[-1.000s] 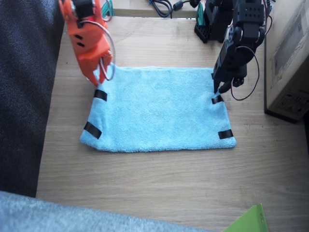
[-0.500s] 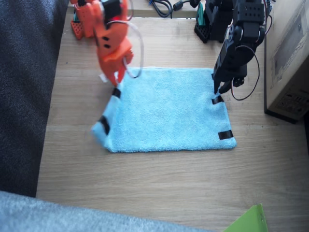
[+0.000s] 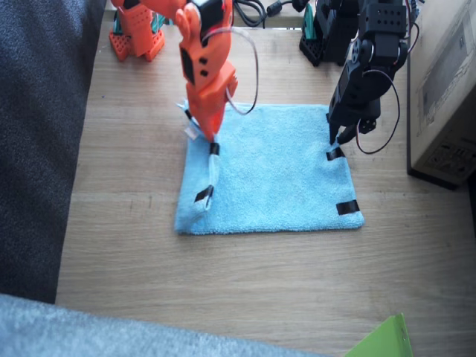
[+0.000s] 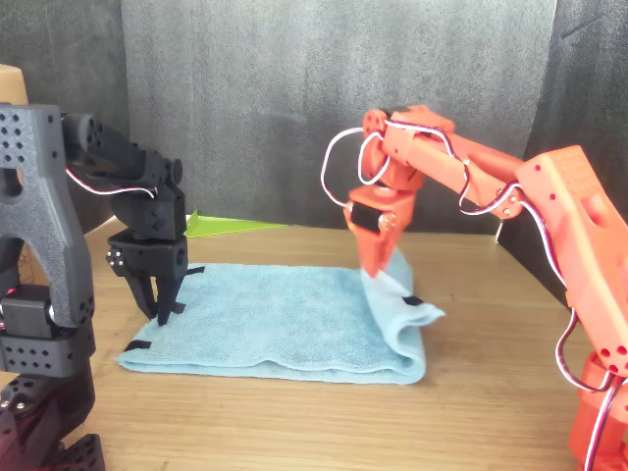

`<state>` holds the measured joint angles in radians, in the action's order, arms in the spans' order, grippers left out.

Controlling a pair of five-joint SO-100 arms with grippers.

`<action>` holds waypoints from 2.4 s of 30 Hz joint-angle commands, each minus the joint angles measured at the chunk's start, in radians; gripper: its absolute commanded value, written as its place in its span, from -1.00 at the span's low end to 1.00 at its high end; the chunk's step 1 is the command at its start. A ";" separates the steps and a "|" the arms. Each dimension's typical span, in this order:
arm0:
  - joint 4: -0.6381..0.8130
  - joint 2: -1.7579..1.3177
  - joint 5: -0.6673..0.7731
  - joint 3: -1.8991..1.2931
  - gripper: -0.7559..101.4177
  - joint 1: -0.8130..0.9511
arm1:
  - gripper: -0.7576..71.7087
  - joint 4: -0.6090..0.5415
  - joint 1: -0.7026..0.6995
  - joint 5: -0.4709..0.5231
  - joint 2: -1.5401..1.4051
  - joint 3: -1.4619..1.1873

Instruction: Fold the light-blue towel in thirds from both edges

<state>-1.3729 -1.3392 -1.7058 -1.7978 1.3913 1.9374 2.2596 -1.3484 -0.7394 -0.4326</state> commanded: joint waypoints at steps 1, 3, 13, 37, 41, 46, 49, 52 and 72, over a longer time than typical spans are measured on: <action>-0.015 -0.041 -0.011 -0.002 -0.99 0.008 | -0.98 0.008 0.043 0.008 -0.002 0.052; -0.015 -0.041 -0.008 -0.002 -0.99 0.006 | -0.96 0.008 0.064 0.017 0.015 0.071; -0.014 -0.046 0.000 -0.006 -0.99 0.003 | -0.27 0.008 0.155 0.049 0.026 0.183; -0.190 -0.265 -0.034 0.112 -0.99 -0.100 | -0.42 0.008 -0.265 0.018 -0.103 -0.075; -0.230 -0.265 -0.040 0.170 -0.99 -0.163 | -0.42 0.008 -0.275 0.009 -0.100 -0.086; -0.285 -0.218 -0.052 0.273 -0.99 -0.233 | -0.43 0.006 -0.291 0.003 -0.103 -0.121; -0.313 -0.172 -0.054 0.345 -0.99 -0.272 | -0.43 0.006 -0.305 0.003 -0.112 -0.146; -0.347 -0.118 -0.051 0.428 -0.99 -0.322 | -0.44 0.006 -0.318 0.006 -0.126 -0.161; -0.411 0.302 -0.044 0.874 -0.99 -0.532 | -0.41 -0.097 -0.394 0.031 -0.351 -0.492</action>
<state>-1.7779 -1.0400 -1.7503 -0.9863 0.8713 1.8623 1.8699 -1.3131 -0.9971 -0.8958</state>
